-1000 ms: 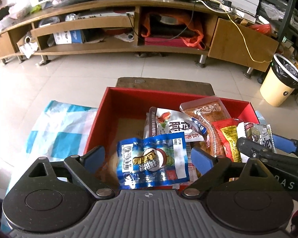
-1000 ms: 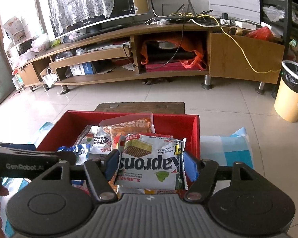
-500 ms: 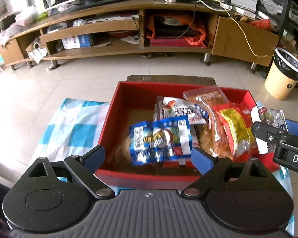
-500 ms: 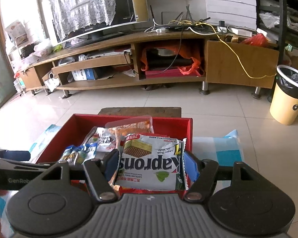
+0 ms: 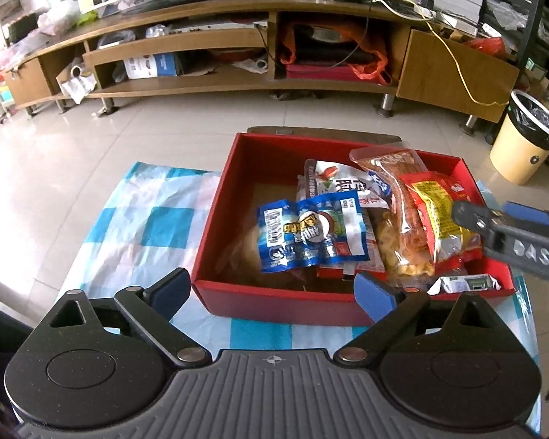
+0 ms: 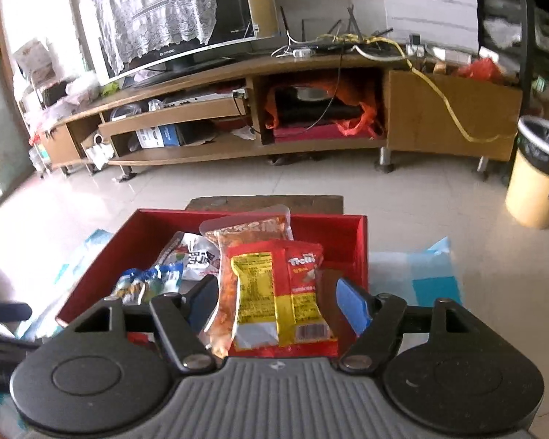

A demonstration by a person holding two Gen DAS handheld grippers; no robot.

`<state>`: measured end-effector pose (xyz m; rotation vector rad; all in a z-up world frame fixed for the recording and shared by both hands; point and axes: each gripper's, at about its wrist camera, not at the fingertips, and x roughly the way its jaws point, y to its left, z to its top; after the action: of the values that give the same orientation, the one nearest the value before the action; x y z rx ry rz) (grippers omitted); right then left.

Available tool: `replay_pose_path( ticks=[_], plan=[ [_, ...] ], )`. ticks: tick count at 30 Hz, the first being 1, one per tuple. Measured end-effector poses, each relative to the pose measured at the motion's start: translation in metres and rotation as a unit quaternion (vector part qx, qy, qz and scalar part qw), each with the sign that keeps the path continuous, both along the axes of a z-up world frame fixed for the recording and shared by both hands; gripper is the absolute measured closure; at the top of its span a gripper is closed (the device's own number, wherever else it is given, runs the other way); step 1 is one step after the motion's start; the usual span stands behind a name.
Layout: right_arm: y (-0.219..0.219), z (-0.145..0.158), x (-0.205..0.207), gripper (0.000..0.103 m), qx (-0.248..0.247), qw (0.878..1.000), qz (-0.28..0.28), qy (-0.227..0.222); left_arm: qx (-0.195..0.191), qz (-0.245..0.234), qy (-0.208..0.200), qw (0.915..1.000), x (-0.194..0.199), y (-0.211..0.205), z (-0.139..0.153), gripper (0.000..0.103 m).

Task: Organize snacks

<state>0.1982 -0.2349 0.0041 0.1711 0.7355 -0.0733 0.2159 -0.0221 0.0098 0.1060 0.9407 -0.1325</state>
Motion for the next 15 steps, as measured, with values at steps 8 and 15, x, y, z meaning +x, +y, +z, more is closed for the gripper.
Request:
replay_pose_path(
  ticks=[8, 15],
  plan=[
    [0.011, 0.006, -0.033, 0.035, -0.006, 1.000, 0.002, 0.008, -0.002, -0.005, -0.004, 1.0000, -0.011, -0.004, 0.003, 0.004],
    [0.011, 0.010, -0.062, 0.035, 0.007, 1.000, -0.010, 0.008, -0.003, -0.014, 0.003, 0.9999, -0.035, -0.009, 0.000, 0.003]
  ],
)
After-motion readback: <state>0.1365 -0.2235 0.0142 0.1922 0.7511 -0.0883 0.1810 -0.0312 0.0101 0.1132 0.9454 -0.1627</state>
